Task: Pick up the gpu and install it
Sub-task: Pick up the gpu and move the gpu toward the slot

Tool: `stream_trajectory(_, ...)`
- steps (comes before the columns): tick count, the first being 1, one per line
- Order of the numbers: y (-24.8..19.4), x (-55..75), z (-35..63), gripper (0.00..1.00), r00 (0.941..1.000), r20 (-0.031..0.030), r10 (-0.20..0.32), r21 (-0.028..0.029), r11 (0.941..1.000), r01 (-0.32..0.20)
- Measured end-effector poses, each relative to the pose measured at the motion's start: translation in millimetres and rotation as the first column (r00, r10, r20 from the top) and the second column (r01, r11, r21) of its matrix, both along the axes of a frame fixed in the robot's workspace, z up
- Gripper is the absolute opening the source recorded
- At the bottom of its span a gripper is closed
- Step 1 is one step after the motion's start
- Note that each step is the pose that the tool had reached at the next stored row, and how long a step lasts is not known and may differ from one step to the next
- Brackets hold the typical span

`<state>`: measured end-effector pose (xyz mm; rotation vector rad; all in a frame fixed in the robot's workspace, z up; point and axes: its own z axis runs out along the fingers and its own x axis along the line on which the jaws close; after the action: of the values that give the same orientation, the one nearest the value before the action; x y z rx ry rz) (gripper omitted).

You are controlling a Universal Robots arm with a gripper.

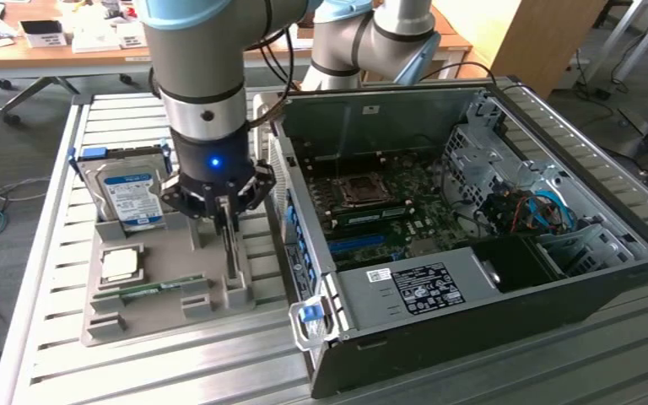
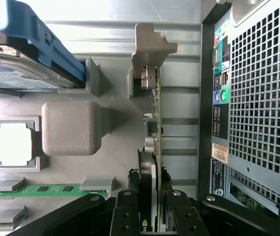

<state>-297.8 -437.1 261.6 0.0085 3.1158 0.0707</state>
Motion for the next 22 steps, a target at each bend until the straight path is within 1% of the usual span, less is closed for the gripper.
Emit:
stream_trajectory(16, 0.0, 0.0, 61.1, 0.27, 1.0, -0.0001, 0.0, 0.0, 1.0, 0.0)
stream_trajectory(22, 0.0, 0.0, 75.8, 0.27, 1.0, -0.0001, 0.0, 0.0, 1.0, 0.0)
